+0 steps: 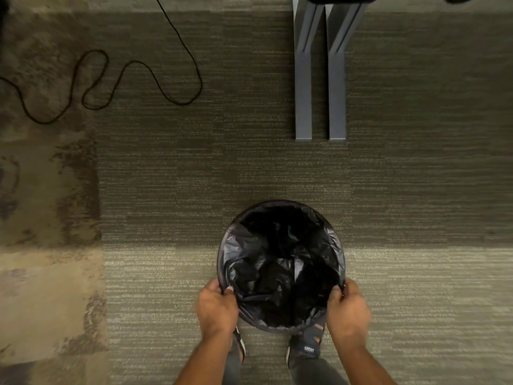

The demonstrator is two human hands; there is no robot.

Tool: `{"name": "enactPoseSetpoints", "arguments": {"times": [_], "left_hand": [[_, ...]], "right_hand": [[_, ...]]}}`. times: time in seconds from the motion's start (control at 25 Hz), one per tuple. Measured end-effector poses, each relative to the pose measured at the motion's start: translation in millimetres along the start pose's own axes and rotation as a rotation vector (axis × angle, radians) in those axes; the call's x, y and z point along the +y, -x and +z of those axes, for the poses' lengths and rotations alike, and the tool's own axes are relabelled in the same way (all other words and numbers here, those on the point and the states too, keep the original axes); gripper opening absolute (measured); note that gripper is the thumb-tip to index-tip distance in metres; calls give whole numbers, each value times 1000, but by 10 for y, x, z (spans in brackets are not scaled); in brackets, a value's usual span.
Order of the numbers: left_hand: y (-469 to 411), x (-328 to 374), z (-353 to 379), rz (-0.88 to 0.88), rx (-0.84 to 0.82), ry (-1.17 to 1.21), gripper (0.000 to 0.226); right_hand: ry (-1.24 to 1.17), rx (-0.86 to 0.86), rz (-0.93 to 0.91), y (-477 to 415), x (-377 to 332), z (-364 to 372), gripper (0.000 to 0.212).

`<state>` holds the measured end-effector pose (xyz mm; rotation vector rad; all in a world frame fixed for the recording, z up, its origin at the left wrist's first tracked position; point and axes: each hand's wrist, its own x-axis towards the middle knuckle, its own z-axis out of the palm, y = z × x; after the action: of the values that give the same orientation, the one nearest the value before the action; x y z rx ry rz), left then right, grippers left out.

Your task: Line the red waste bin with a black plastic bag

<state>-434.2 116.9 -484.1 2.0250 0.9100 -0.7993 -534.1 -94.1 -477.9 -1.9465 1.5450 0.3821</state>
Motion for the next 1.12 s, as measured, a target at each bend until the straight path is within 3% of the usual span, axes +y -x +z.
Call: {"name": "enactPoseSetpoints", "arguments": {"times": [0.16, 0.32, 0.44, 0.64, 1.04, 1.12], "left_hand": [[-203, 201, -70, -13, -1, 148, 18], [-442, 762, -181, 2, -9, 278, 34], [-730, 1393, -249, 63, 25, 259, 11], [-1179, 2129, -283, 122, -158, 329, 27], [-1398, 2021, -349, 94, -228, 357, 17], [-1341, 2015, -330, 100, -157, 225, 47]], "right_hand": [[-69, 22, -119, -144, -306, -77, 11], [-170, 41, -228, -429, -873, -87, 16], [-197, 31, -231, -791, -1494, -51, 23], [-385, -115, -261, -1278, -2246, 24, 33], [-453, -415, -220, -1334, -2244, -14, 29], [-296, -356, -380, -1215, -2205, -56, 37]]}}
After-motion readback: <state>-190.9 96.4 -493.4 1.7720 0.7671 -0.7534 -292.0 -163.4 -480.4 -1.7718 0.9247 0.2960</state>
